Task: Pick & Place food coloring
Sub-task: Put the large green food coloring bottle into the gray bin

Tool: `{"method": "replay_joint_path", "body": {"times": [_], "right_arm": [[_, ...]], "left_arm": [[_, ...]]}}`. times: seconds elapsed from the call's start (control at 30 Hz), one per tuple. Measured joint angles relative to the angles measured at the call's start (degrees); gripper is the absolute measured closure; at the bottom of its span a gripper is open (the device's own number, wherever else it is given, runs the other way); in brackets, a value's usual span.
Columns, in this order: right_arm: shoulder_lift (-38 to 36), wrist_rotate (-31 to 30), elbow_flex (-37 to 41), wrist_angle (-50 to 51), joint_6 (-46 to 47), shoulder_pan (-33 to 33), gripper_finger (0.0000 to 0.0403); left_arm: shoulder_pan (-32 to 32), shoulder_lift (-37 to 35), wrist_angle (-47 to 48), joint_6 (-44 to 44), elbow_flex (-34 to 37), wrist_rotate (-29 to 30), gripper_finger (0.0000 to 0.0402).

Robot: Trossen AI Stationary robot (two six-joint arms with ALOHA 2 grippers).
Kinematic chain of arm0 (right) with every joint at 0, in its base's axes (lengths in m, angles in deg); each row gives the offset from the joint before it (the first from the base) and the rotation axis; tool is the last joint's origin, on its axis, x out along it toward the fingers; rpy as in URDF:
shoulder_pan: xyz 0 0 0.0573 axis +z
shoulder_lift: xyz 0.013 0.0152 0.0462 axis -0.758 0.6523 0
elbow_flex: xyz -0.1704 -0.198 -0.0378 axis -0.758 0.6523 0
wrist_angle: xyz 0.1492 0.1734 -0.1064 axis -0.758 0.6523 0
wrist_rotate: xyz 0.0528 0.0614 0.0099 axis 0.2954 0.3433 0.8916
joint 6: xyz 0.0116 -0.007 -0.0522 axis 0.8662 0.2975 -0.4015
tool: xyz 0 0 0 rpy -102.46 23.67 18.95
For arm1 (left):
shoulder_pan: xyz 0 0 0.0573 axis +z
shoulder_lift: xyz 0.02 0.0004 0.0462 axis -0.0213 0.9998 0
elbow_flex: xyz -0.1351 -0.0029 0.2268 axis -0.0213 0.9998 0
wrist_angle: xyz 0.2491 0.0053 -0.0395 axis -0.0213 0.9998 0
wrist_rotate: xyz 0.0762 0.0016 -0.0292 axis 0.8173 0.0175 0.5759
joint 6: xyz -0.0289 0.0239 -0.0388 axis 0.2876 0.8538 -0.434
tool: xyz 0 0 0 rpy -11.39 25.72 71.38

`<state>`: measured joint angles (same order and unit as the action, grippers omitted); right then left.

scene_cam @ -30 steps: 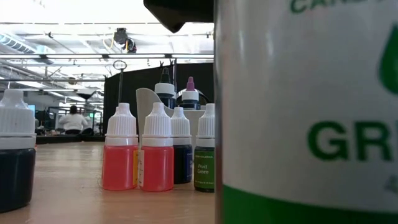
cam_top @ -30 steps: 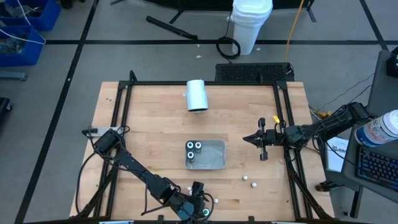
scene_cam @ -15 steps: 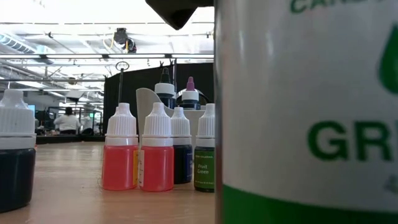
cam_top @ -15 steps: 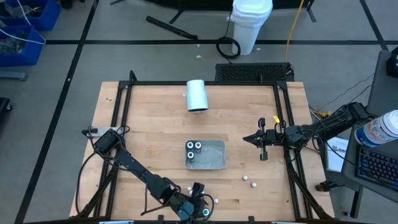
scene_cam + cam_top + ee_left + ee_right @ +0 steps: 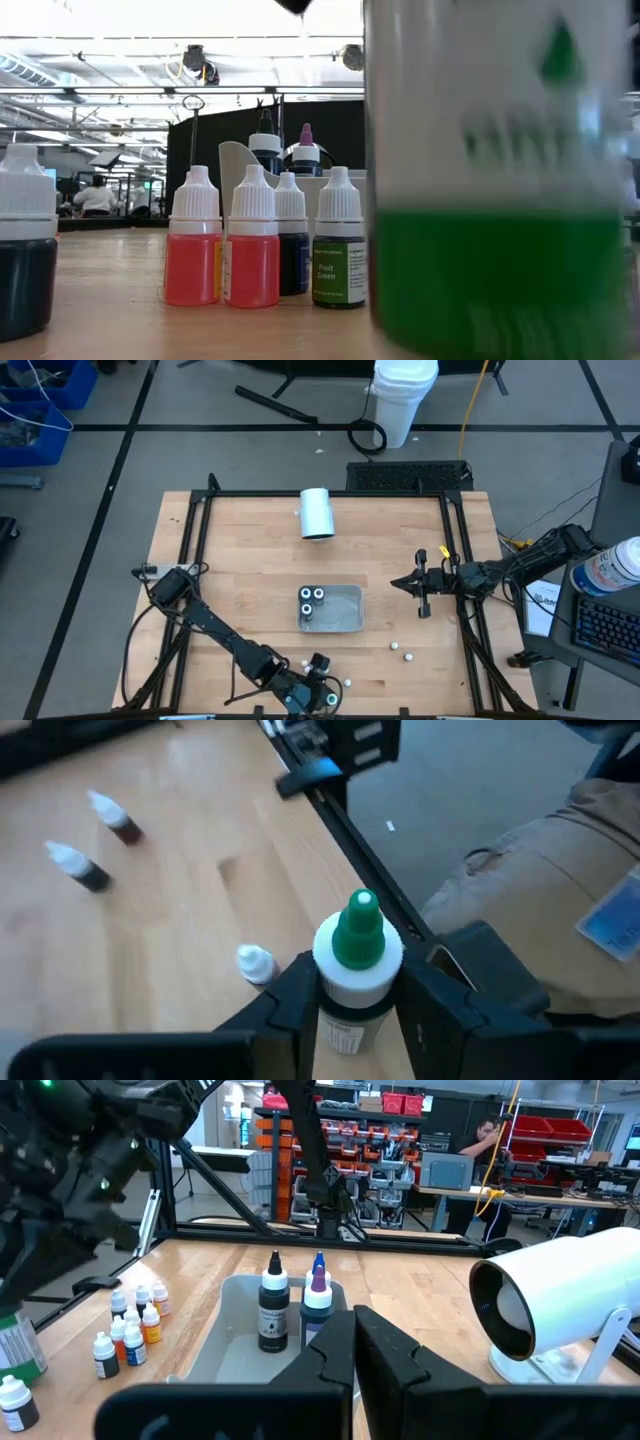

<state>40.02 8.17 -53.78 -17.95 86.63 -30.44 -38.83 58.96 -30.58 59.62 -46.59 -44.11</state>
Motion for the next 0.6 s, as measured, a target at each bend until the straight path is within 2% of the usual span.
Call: {"method": "replay_joint_path", "body": {"times": [0.13,0.23,0.4,0.6], "right_arm": [[0.0,0.0,0.0,0.0,0.0,0.0,0.0402],[0.0,0.0,0.0,0.12,0.02,0.0,0.0401],[0.0,0.0,0.02,0.46,0.01,0.0,0.0402],[0.0,0.0,0.01,0.46,0.01,-0.01,0.0401]], "left_arm": [[-0.46,-3.27,2.56,1.3,-0.02,2.36,0.0269],[-1.35,-6.34,4.87,1.76,-0.02,5.2,0.0271],[-3.45,-12.83,9.17,-0.19,-0.09,14.32,0.0287],[-5.13,-18.03,15.29,-0.73,-0.09,25.04,0.0274]]}}
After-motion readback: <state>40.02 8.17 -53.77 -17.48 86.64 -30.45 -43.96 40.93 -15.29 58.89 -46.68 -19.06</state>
